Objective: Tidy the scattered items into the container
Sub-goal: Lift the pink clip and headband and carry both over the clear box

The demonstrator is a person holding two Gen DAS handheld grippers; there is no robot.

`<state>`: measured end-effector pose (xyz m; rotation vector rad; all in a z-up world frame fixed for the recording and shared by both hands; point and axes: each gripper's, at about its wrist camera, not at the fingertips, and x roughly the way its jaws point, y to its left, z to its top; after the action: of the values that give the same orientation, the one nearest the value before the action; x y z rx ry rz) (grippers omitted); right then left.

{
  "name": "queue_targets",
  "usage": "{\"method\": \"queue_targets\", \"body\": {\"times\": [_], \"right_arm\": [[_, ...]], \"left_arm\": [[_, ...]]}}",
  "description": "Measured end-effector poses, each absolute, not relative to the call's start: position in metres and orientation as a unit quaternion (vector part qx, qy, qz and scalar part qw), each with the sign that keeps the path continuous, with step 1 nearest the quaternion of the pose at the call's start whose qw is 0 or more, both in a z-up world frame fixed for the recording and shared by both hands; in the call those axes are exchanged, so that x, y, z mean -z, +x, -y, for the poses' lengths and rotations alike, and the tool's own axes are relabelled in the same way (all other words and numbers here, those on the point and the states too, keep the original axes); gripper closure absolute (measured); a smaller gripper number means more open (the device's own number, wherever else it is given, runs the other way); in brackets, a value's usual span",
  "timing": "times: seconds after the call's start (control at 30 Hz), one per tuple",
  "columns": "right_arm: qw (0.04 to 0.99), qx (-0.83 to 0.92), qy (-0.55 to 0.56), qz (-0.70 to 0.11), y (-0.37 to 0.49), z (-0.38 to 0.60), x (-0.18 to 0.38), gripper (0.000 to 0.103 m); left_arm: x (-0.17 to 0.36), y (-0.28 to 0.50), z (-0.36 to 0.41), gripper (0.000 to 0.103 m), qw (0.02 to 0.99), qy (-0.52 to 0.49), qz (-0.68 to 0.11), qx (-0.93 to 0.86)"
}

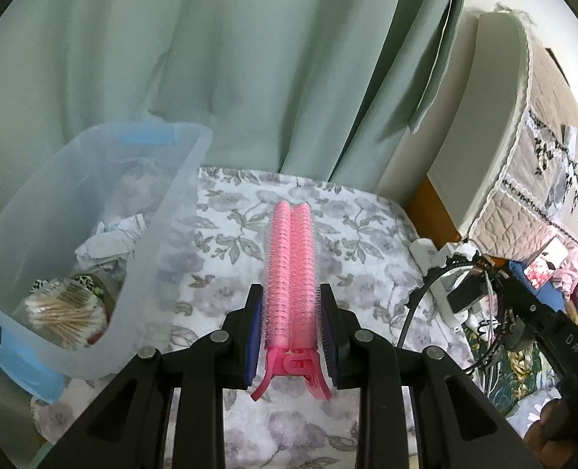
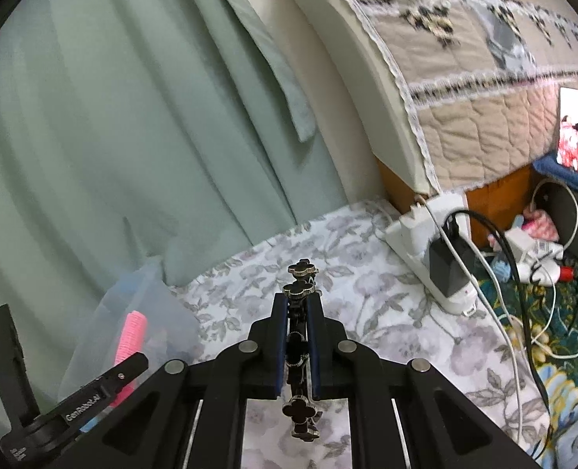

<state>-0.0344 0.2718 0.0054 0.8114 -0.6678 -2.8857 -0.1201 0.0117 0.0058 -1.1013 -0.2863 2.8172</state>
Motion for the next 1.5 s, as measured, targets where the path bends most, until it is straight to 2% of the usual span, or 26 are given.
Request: {"method": "queue_targets", "body": {"times": [0.17,0.73,1.07,1.5], "right_arm": [[0.058,0.941,0.239,0.232,-0.026,-0.264,-0.028,0.092],[0.118,0.964,0.156,0.181,0.010,-0.207,-0.107,0.092],[0.175,0.957,0.163,0.165,-0.001,-0.162,-0.118,0.092],[0.222,0.950,0.175,0.131,-0.013,-0.107,-0.117,0.092]], "left_arm": [[-0.020,-0.112,-0.007,0.075,0.051,-0.343,0.092,-0.933],[-0.078,-0.077,0.052,0.075,0.021,-0.247,0.083,-0.965],[-0.082,-0.066,0.089,0.075,-0.006,-0.226,0.078,-0.971],[-0.062,-0.075,0.124,0.075,-0.033,-0.239,0.096,-0.966]]}}
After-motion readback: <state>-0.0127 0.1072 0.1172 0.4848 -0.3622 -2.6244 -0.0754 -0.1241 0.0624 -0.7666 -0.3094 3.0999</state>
